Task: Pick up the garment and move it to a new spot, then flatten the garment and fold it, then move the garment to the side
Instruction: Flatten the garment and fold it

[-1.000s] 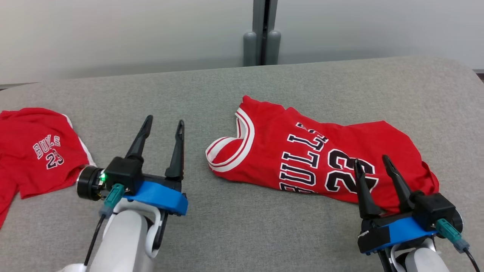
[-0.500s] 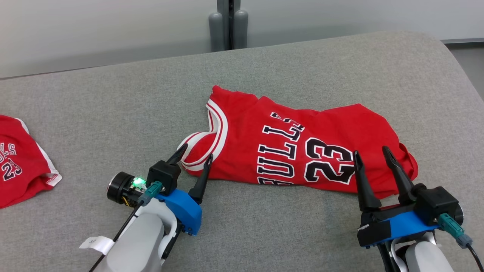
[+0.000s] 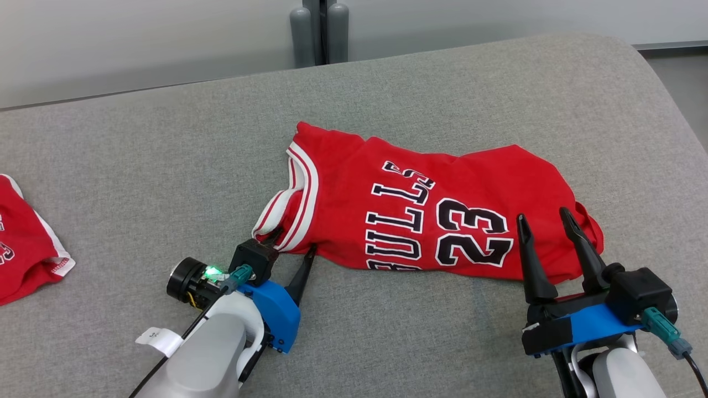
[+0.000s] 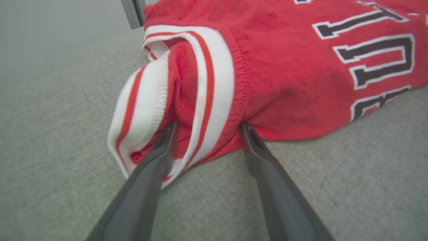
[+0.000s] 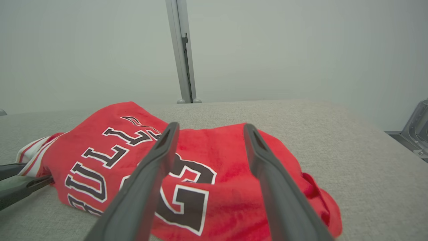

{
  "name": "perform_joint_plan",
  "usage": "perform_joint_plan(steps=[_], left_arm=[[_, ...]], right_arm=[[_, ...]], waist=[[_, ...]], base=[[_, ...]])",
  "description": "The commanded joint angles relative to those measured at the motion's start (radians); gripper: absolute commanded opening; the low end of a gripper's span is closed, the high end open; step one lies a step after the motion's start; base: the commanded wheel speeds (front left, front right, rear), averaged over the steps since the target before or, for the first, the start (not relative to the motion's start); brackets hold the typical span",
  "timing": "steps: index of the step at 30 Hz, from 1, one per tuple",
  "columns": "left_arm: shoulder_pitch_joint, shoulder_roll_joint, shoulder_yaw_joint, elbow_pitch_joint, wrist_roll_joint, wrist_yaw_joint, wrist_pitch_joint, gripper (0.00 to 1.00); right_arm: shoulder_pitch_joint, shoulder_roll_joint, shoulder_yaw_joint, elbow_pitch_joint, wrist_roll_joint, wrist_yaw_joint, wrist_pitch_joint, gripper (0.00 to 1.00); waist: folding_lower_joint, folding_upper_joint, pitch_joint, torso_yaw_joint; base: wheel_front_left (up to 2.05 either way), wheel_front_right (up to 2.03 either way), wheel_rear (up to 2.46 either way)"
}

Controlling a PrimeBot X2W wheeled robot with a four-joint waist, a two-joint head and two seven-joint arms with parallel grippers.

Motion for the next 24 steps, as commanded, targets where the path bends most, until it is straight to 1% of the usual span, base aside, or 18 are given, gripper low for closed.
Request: perform_joint_plan(steps=[1,2,7,13,18,24], left_arm=[[-0.022,-0.004,-0.007,0.011,-0.013,-0.001,-0.005,0.49],[-0.026,-0.007,-0.012,0.015,-0.021,-0.001,-0.005,0.01],[-0.026,-0.013,0.008,-0.035,-0.051,-0.001,-0.005,0.0],[0.048,-0.013,0.08,-0.178,-0.038,0.002,-0.005,0.0],[0.14,0.014,0.146,-0.32,-0.004,0.017,-0.005,0.0],[0.256,0.063,0.202,-0.455,0.019,0.04,-0.005,0.0]], right_arm=[[-0.007,-0.001,-0.002,-0.004,0.006,0.0,0.0,1.0],[-0.005,-0.001,-0.003,-0.004,0.006,0.0,0.0,1.0],[0.016,-0.001,-0.011,-0.007,0.008,0.0,0.0,1.0],[0.048,-0.001,-0.013,0.007,0.012,0.0,0.0,1.0],[0.082,-0.001,-0.02,0.017,0.025,0.0,0.0,1.0],[0.109,-0.001,-0.025,0.023,0.034,0.0,0.0,1.0]], waist=[[0.0,-0.0001,-0.004,0.001],[0.0,-0.0001,-0.007,0.003],[0.0,-0.0001,-0.033,0.031],[0.0,-0.0001,-0.103,0.093],[0.0,-0.0001,-0.16,0.161],[0.0,-0.0001,-0.2,0.245]], base=[[0.0,0.0,0.0],[0.0,0.0,0.0],[0.0,0.0,0.0],[0.0,0.0,0.0],[0.0,0.0,0.0],[0.0,0.0,0.0]])
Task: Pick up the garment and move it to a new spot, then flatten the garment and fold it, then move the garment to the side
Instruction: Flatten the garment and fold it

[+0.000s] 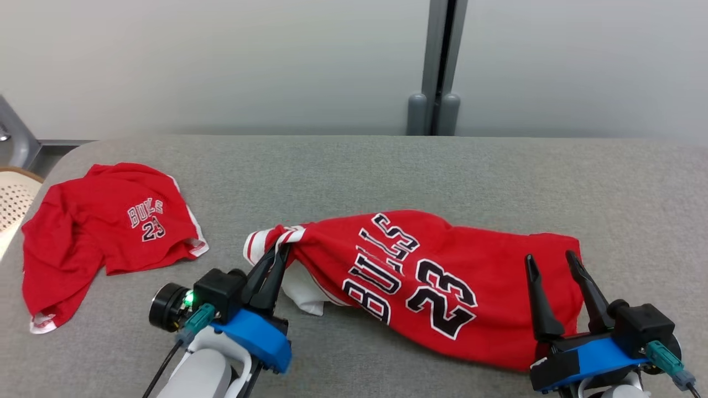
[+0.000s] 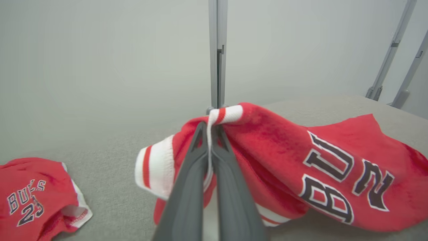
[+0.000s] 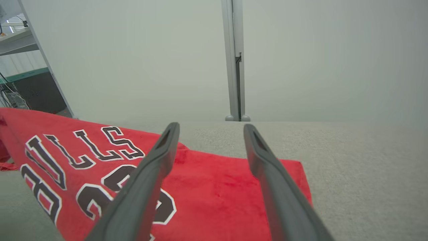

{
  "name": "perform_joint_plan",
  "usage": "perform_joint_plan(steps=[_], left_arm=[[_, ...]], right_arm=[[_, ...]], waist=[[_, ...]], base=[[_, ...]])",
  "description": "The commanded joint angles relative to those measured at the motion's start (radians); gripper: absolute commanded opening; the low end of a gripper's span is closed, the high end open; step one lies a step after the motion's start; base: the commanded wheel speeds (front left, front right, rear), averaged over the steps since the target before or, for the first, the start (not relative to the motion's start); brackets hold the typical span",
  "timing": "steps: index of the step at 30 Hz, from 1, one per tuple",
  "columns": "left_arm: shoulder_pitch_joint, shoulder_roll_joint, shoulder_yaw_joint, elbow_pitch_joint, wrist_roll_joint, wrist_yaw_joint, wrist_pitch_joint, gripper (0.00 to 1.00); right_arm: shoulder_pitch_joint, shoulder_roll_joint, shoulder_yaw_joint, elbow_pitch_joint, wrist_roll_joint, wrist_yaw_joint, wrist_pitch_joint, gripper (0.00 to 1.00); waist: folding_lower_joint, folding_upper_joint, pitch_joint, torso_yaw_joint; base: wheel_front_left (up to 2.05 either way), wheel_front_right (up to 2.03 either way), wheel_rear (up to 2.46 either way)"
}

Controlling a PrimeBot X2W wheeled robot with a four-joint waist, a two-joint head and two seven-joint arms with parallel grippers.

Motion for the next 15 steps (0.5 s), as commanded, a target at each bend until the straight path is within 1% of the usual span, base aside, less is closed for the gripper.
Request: perform_joint_plan(steps=[1,4,9,15], left_arm=[[0.039,0.02,0.017,-0.037,0.008,0.012,-0.005,0.0],[0.094,0.049,0.026,-0.087,0.011,0.027,-0.005,0.0],[0.163,0.089,0.04,-0.194,0.009,0.067,0.014,0.0],[0.209,0.112,0.033,-0.318,0.013,0.097,0.055,0.0]], right_arm=[[0.015,-0.001,0.0,0.003,0.004,0.0,0.0,1.0],[0.026,-0.002,-0.003,0.005,0.008,0.0,0.0,1.0],[0.03,-0.002,-0.013,0.002,0.011,0.0,0.0,1.0],[0.013,-0.001,-0.005,0.007,0.007,0.0,0.0,1.0]], waist=[[0.0002,0.0,-0.002,0.027],[0.0002,0.0,-0.008,0.058],[0.0002,0.0,-0.005,0.09],[0.0002,0.0,0.011,0.091]], base=[[0.0,0.0,0.0],[0.0,0.0,0.0],[0.0,0.0,0.0],[0.0,0.0,0.0]])
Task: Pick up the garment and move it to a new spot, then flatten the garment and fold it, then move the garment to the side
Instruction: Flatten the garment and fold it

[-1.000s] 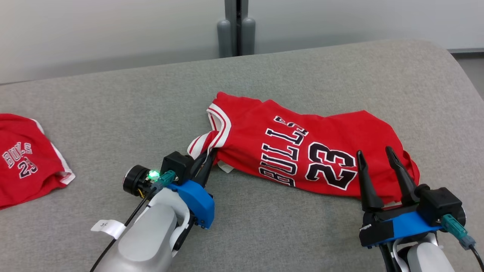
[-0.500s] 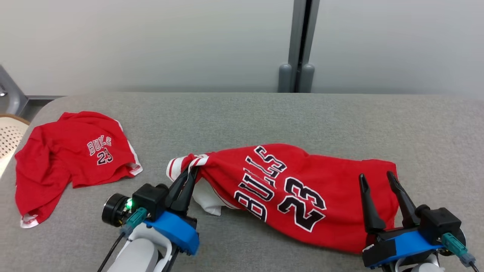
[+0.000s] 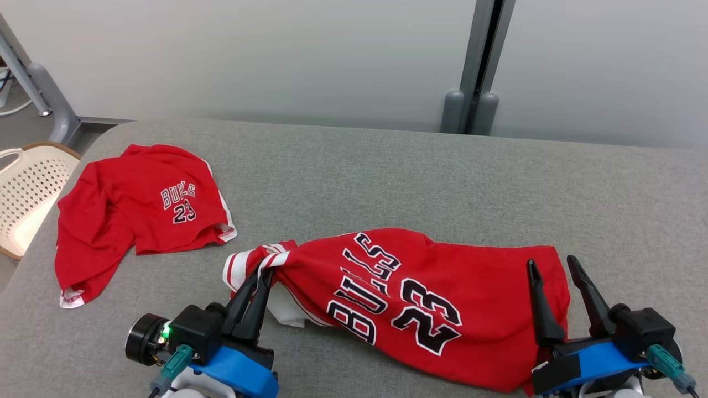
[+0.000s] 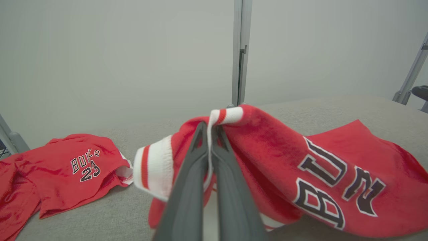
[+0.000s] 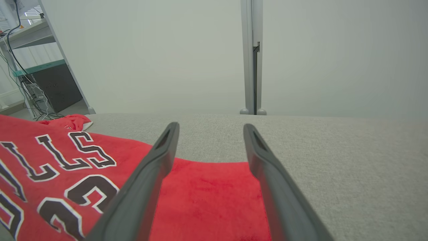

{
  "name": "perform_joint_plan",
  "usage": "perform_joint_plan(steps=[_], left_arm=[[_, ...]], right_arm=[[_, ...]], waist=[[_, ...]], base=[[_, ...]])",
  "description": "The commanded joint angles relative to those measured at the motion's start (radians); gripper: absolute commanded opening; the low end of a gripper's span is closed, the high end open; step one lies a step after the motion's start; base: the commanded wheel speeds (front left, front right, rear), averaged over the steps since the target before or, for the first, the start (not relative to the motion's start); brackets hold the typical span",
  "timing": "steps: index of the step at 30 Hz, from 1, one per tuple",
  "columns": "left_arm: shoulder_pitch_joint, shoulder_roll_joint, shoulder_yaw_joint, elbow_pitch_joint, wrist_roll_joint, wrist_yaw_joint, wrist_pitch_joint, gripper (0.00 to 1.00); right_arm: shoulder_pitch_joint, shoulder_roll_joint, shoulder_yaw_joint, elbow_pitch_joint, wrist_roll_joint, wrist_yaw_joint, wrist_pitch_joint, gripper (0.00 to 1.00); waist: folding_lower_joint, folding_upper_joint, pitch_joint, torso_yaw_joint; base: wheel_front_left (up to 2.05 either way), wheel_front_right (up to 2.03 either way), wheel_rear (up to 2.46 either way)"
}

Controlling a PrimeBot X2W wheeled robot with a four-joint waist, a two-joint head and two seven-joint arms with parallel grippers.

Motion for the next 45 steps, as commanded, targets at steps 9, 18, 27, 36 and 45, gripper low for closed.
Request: perform_joint_plan(steps=[9,18,27,36,45], left_arm=[[-0.014,0.0,-0.007,-0.046,0.002,0.014,0.009,0.0],[-0.112,-0.003,0.007,0.008,0.01,-0.001,-0.012,0.0],[-0.236,-0.007,0.03,0.105,0.012,-0.025,-0.036,0.0],[-0.355,-0.027,0.039,0.243,0.025,-0.048,-0.05,0.0],[-0.46,-0.061,0.04,0.386,0.033,-0.078,-0.055,0.0]], right_arm=[[-0.037,-0.002,0.005,0.006,-0.023,0.0,0.0,1.0],[-0.069,-0.002,-0.005,-0.004,-0.039,0.0,0.0,1.0],[-0.107,-0.002,-0.008,-0.017,-0.042,0.0,0.0,1.0],[-0.144,-0.002,-0.011,-0.023,-0.043,0.0,0.0,1.0],[-0.162,-0.002,-0.007,-0.024,-0.041,0.0,0.0,1.0]], waist=[[0.0,0.0,0.041,-0.069],[0.0,0.0,0.106,-0.158],[0.0,0.0,0.177,-0.221],[0.0,0.0,0.23,-0.261],[0.0,0.0,0.262,-0.292]], base=[[0.0,0.0,0.0],[0.0,0.0,0.0],[0.0,0.0,0.0],[0.0,0.0,0.0],[0.0,0.0,0.0]])
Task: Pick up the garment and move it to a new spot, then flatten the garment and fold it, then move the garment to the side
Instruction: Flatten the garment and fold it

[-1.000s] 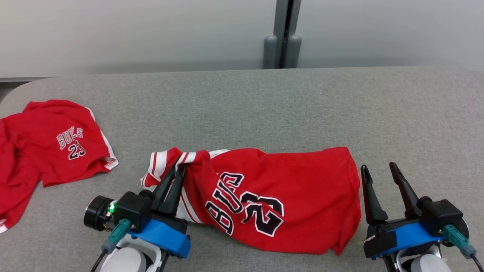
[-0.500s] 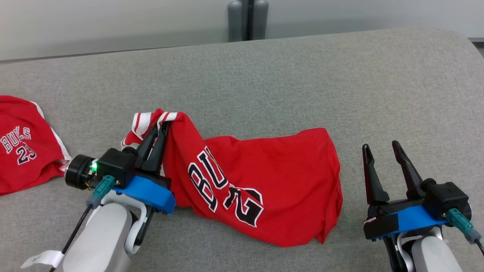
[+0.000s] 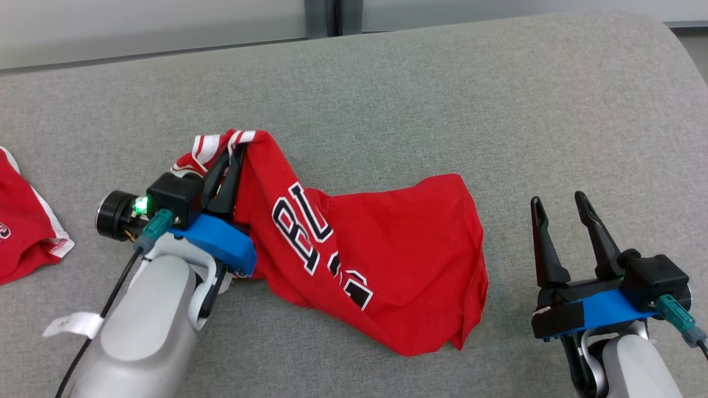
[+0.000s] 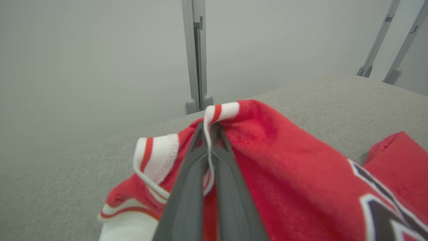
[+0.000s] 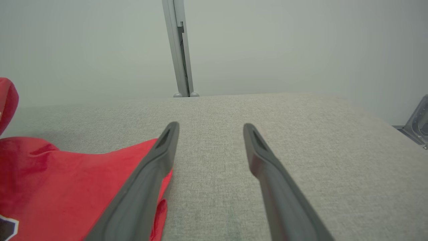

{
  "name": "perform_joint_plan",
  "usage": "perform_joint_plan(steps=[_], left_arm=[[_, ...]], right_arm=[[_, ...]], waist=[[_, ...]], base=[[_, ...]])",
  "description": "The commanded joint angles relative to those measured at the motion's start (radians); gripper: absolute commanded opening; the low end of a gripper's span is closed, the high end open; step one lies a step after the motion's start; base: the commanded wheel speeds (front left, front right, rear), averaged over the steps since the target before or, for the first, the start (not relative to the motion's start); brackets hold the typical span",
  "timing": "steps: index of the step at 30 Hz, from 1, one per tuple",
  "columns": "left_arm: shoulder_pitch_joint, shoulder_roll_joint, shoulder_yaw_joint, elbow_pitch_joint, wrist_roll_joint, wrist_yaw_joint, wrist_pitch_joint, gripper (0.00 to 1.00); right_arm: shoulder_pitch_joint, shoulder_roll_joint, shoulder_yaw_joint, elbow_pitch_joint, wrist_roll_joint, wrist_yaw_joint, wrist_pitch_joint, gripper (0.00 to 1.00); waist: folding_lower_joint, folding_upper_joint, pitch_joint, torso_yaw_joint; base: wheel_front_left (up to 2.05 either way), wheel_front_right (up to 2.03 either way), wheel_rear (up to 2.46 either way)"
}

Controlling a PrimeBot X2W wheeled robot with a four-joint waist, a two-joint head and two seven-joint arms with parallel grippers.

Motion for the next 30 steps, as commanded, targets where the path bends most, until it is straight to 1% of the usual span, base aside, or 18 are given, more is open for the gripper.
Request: perform_joint_plan(steps=[1,2,3,4,9,14,19,24,30], left_arm=[[-0.033,-0.007,0.01,0.024,0.001,-0.006,-0.004,0.0],[-0.039,-0.008,0.011,0.039,0.008,-0.007,-0.005,0.19],[-0.046,-0.013,0.017,0.052,0.008,-0.008,-0.005,0.98],[-0.053,-0.017,0.022,0.057,0.01,-0.009,-0.005,1.0],[-0.024,-0.031,0.057,0.041,0.032,-0.014,-0.005,1.0],[0.029,-0.045,0.121,-0.053,0.043,-0.004,-0.005,1.0],[0.116,-0.043,0.19,-0.128,0.057,0.003,-0.005,1.0],[0.193,-0.046,0.228,-0.119,0.068,-0.003,-0.005,1.0],[0.243,-0.055,0.254,-0.05,0.064,-0.014,-0.005,1.0]], right_arm=[[-0.012,-0.002,-0.002,-0.003,-0.001,0.0,0.0,1.0],[-0.012,-0.002,-0.002,-0.004,-0.001,0.0,0.0,1.0],[-0.012,-0.002,-0.001,-0.005,0.0,0.0,0.0,1.0],[-0.012,-0.002,-0.001,-0.005,0.001,0.0,0.0,1.0],[0.0,-0.002,-0.015,-0.001,0.001,0.0,0.0,1.0],[0.013,-0.002,-0.014,0.004,0.005,0.0,0.0,1.0],[0.024,-0.002,-0.003,0.015,0.007,0.0,0.0,1.0],[0.03,-0.002,0.002,0.02,0.008,0.0,0.0,1.0],[0.032,-0.002,0.006,0.023,0.008,0.0,0.0,1.0]], waist=[[-0.0002,0.0,0.004,-0.003],[-0.0002,0.0,0.006,-0.004],[-0.0002,0.0,0.007,-0.006],[-0.0002,0.0,0.007,-0.007],[-0.0002,0.0,-0.004,0.009],[-0.0002,0.0,-0.032,0.044],[-0.0002,0.0,-0.06,0.078],[-0.0002,0.0,-0.074,0.088],[-0.0002,0.0,-0.078,0.087]], base=[[0.0,0.0,0.0],[0.0,0.0,0.0],[0.0,0.0,0.0],[0.0,0.0,0.0],[0.0,0.0,0.0],[0.0,0.0,0.0],[0.0,0.0,0.0],[0.0,0.0,0.0],[0.0,0.0,0.0]])
